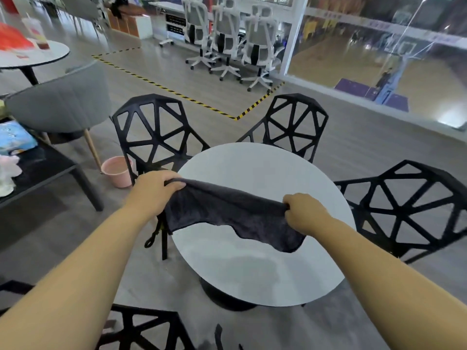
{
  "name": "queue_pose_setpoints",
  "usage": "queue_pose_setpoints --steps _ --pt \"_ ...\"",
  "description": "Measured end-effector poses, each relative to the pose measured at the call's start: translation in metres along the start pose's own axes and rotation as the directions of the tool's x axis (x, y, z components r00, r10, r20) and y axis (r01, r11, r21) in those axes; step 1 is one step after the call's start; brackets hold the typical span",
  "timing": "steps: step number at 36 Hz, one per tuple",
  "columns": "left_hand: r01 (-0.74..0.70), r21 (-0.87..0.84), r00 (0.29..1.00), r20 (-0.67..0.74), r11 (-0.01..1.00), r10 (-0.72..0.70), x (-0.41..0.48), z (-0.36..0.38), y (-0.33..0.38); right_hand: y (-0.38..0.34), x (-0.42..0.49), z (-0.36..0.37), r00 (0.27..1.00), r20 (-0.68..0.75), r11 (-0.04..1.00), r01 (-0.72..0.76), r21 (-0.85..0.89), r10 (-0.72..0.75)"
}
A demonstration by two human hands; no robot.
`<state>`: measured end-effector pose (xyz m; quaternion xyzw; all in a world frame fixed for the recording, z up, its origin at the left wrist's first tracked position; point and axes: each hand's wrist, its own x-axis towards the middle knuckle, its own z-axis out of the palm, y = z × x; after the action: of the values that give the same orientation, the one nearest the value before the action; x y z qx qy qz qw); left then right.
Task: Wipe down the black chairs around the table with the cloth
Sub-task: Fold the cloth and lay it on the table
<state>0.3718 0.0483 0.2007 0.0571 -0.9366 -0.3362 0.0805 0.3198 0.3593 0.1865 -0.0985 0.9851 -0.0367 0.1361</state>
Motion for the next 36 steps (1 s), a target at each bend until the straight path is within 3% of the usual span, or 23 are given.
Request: queue_pose_setpoints --steps 8,13,17,23,27,36 --pt "0.025 0.006 1.000 -0.013 1.000 -0.025 0.018 0.012 -0.007 0.016 0.013 0.020 0.992 0.083 0.920 -0.117 0.375 0.092" --pt "0.111 0.040 0.994 -0.001 0.993 -0.111 0.025 0.022 -0.014 0.036 0.031 0.015 0.997 0.071 0.961 -0.060 0.272 0.042" --pt "0.186 0.108 0.981 0.036 0.977 -0.191 0.034 0.034 -0.018 0.050 0.044 0.008 0.997 0.060 0.954 -0.054 0.295 0.037" --pt "0.310 0.066 0.929 0.191 0.949 -0.316 0.052 0.050 -0.008 0.057 0.068 -0.004 0.981 0.191 0.951 -0.082 0.300 0.024" --pt "0.321 0.073 0.906 0.268 0.944 -0.329 0.065 0.059 0.006 0.056 0.084 -0.011 0.988 0.152 0.942 -0.071 0.328 0.022" --pt "0.387 -0.232 0.890 0.346 0.892 -0.296 0.085 0.089 0.047 0.027 0.105 -0.024 0.997 -0.003 0.900 0.071 0.431 -0.077"
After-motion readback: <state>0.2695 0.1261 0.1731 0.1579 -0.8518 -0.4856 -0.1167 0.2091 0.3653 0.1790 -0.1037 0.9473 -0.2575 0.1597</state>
